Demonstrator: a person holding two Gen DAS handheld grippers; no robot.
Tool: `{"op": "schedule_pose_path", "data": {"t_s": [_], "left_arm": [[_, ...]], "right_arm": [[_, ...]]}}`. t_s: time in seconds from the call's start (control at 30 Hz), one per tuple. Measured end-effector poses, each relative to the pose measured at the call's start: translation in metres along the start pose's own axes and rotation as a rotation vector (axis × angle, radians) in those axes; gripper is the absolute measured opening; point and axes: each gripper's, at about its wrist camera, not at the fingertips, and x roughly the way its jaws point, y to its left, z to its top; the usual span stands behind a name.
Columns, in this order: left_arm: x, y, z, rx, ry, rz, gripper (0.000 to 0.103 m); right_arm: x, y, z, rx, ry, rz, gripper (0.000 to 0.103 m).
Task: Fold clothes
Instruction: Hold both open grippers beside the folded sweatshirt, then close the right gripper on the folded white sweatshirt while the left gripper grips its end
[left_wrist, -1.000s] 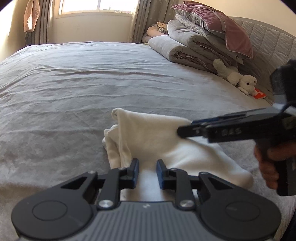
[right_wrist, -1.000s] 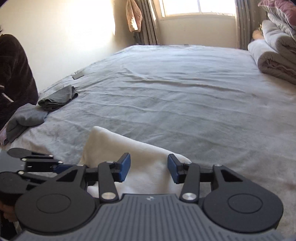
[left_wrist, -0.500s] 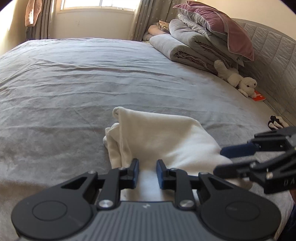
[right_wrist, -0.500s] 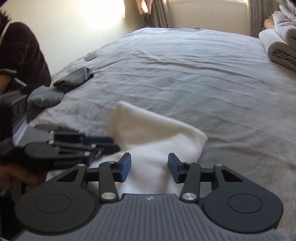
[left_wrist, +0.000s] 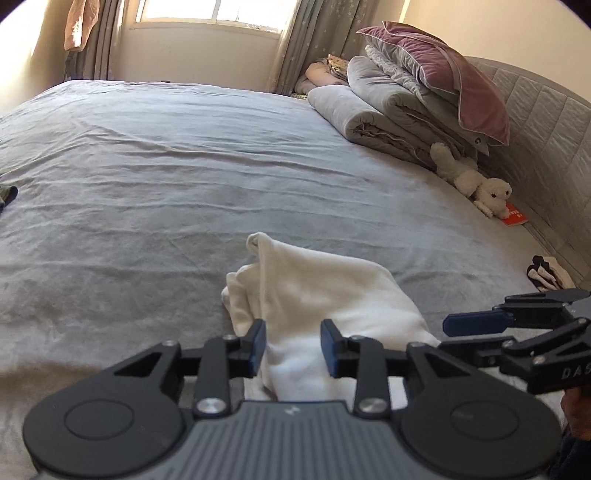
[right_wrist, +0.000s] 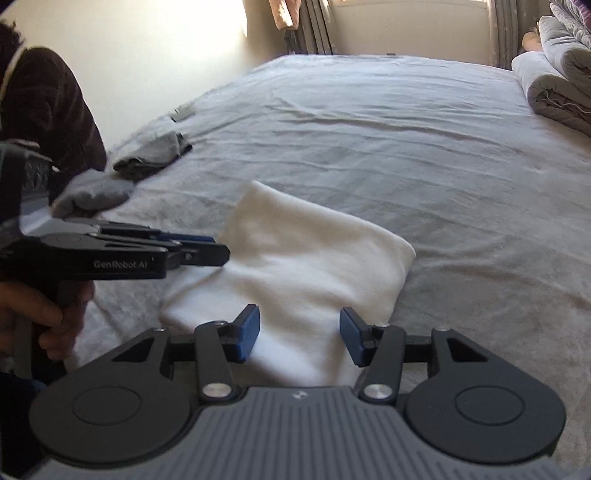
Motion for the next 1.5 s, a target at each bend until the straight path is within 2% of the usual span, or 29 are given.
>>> {"op": "schedule_pose_path", "data": {"t_s": [0.1, 0.2, 0.33, 0.43, 0.53, 0.67, 0.8, 0.9, 0.97, 1.03, 1.13, 1.23, 1.33, 1.43, 1.5], "left_arm": [[0.001, 0.006, -0.002, -0.018, 0.031, 0.010, 0.038], [0.002, 0.011, -0.004, -0.031, 0.044, 0.021, 0.039], [-0.001, 0.012, -0.006, -0.034, 0.052, 0.019, 0.039], [0.005, 0.015, -0.011, -0.055, 0.084, 0.010, 0.039], [0.011, 0.018, -0.015, -0.081, 0.104, 0.006, 0.039], [0.011, 0.023, -0.014, -0.120, 0.114, -0.016, 0.041], [0.008, 0.028, -0.014, -0.170, 0.115, -0.047, 0.046], [0.004, 0.030, -0.012, -0.183, 0.102, -0.058, 0.049], [0.003, 0.032, -0.011, -0.202, 0.103, -0.075, 0.061], [0.006, 0.034, -0.012, -0.229, 0.115, -0.096, 0.066], [0.011, 0.037, -0.015, -0.272, 0.141, -0.129, 0.068], [0.015, 0.037, -0.018, -0.289, 0.158, -0.146, 0.074], [0.019, 0.036, -0.023, -0.277, 0.162, -0.136, 0.074], [0.022, 0.034, -0.025, -0.257, 0.158, -0.128, 0.073], [0.023, 0.034, -0.026, -0.249, 0.155, -0.129, 0.064]], "right_arm": [[-0.003, -0.006, 0.003, 0.056, 0.004, 0.029, 0.054], [0.001, -0.003, 0.002, 0.030, 0.028, 0.020, 0.054], [-0.006, 0.000, 0.003, 0.013, 0.016, 0.061, 0.054], [0.003, 0.001, -0.002, 0.009, 0.077, 0.086, 0.054], [0.021, 0.011, -0.011, -0.034, 0.125, 0.072, 0.056], [0.034, 0.030, -0.019, -0.132, 0.127, 0.004, 0.060], [0.028, 0.022, -0.016, -0.105, 0.114, 0.021, 0.060], [0.004, 0.008, -0.003, -0.045, 0.055, 0.063, 0.058], [-0.016, -0.012, 0.006, 0.048, -0.022, 0.071, 0.063], [-0.025, -0.036, 0.009, 0.148, -0.054, 0.049, 0.068], [-0.024, -0.063, 0.005, 0.304, -0.028, 0.060, 0.068], [-0.015, -0.072, -0.006, 0.411, 0.028, 0.127, 0.069], [-0.001, -0.067, -0.022, 0.474, 0.097, 0.173, 0.069], [0.015, -0.064, -0.039, 0.550, 0.144, 0.209, 0.069], [0.019, -0.065, -0.043, 0.589, 0.131, 0.226, 0.069]]}}
